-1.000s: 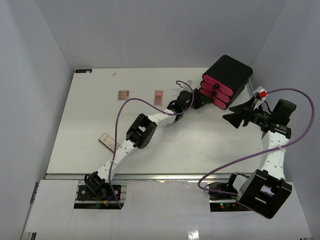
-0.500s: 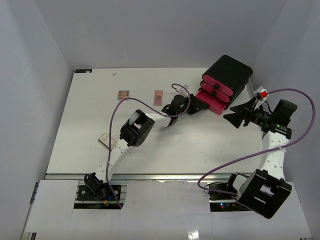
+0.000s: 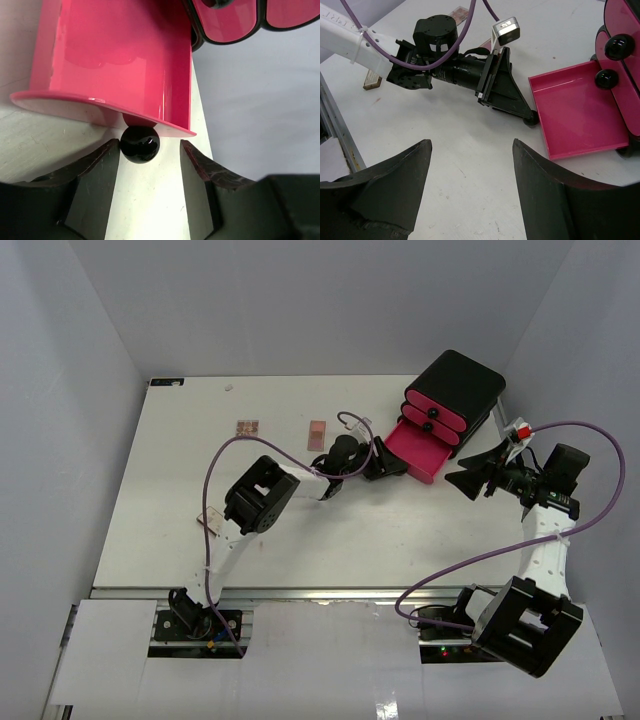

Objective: Organize the makeup

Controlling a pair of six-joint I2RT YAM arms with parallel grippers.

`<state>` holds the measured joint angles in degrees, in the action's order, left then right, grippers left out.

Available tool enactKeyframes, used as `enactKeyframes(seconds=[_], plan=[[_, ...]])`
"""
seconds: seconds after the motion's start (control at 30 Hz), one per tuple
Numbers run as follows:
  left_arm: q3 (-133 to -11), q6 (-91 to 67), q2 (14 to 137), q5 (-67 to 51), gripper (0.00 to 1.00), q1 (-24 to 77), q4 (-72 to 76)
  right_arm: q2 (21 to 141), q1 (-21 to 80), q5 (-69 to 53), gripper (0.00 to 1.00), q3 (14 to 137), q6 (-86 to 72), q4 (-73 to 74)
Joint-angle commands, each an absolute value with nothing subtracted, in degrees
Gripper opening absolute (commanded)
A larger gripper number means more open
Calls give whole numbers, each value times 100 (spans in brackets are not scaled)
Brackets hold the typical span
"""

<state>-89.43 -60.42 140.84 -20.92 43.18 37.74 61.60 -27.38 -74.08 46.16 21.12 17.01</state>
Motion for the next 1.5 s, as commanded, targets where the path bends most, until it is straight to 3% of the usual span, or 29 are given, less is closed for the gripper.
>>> enactKeyframes(seconds=[0.0, 0.13, 0.53, 0.6, 0.7, 0.77, 1.07, 1.27, 1.47], plan=[[-8866, -5687, 13464, -2318, 75, 4289, 3895, 6151, -2760, -7482, 73, 4595, 2083, 1548], [-8409, -5449, 13008, -2207, 85, 4245, 4060, 6152, -2751, -7558, 74, 4597, 2119, 1609], [-6385, -4007, 10622, -2087, 87, 3777, 3612, 6012, -2060, -6985, 76, 4915, 2625, 2166], [-6037, -3890, 10134, -2187, 87, 3533, 3405, 6012, -1788, -6670, 77, 5012, 2735, 2292], [-5481, -3660, 9130, -2511, 98, 2991, 2951, 6189, -1029, -5851, 78, 5264, 2899, 2550], [-5226, -3125, 8275, -2505, 98, 2683, 2316, 6378, -408, -5232, 78, 5496, 2935, 2689], [-4654, -1013, 5286, -726, 98, 2584, -233, 8836, 2184, -2347, 79, 7210, 2053, 2631], [-3578, -391, 3395, 539, 98, 2597, -286, 11125, 3089, -920, 81, 9385, 727, 2861], [-3410, -299, 2984, 1041, 98, 2602, -127, 13015, 3476, 271, 88, 11770, -847, 3076]])
